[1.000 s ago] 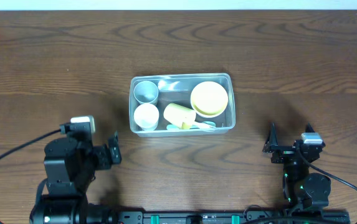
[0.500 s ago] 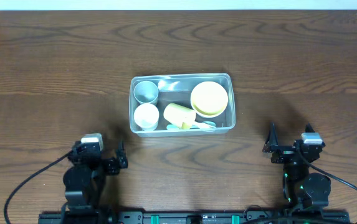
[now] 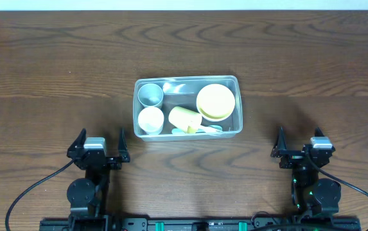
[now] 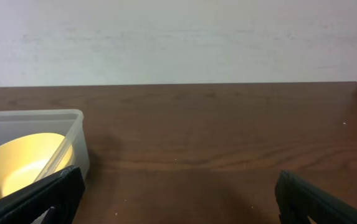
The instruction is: Pack container
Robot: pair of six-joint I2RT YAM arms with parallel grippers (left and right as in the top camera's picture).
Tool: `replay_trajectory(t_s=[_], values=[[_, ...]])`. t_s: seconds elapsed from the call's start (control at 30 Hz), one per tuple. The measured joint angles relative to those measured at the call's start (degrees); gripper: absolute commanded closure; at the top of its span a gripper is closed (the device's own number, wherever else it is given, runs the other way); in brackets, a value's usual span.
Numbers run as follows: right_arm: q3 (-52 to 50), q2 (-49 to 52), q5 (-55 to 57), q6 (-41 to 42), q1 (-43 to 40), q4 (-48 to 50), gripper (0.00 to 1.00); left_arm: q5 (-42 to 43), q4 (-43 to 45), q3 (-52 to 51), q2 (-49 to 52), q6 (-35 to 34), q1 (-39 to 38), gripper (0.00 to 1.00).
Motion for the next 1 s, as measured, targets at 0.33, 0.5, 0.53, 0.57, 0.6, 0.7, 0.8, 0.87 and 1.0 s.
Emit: replay_trajectory(t_s=[0.33,0.5,0.53,0.57,0.6,0.7,0.8,0.87,1.0], values=[[0.0,0.0,0.0,-0.02,0.0,0.0,0.01,-1.01,-0.44,0.2,0.0,1.33,0.0,0.02],[0.0,0.0,0.0,-0.02,0.0,0.0,0.01,-1.01,-0.46,0.2,0.0,1.42,0.0,0.02],[0.0,0.0,0.0,-0.02,0.0,0.0,0.01,-1.03,-0.44,0.2,0.0,1.42,0.0,0.02],[0.0,0.0,0.0,-0.02,0.0,0.0,0.01,-1.03,-0.46,0.2,0.0,1.42,0.0,0.02],[0.0,0.0,0.02,-0.02,0.0,0.0,0.01,-1.01,-0.46,0.2,0.0,1.42,0.0,0.02],[0.0,0.0,0.0,-0.02,0.0,0.0,0.01,-1.03,-0.46,0.2,0.0,1.42,0.0,0.02],[0.0,0.0,0.0,-0.02,0.0,0.0,0.01,-1.03,-0.46,0.2,0.0,1.42,0.0,0.02],[0.0,0.0,0.0,-0.02,0.0,0.0,0.01,-1.03,-0.46,0.2,0.0,1.42,0.0,0.02],[0.0,0.0,0.0,-0.02,0.0,0.0,0.01,-1.03,-0.46,0.2,0.0,1.42,0.0,0.02]])
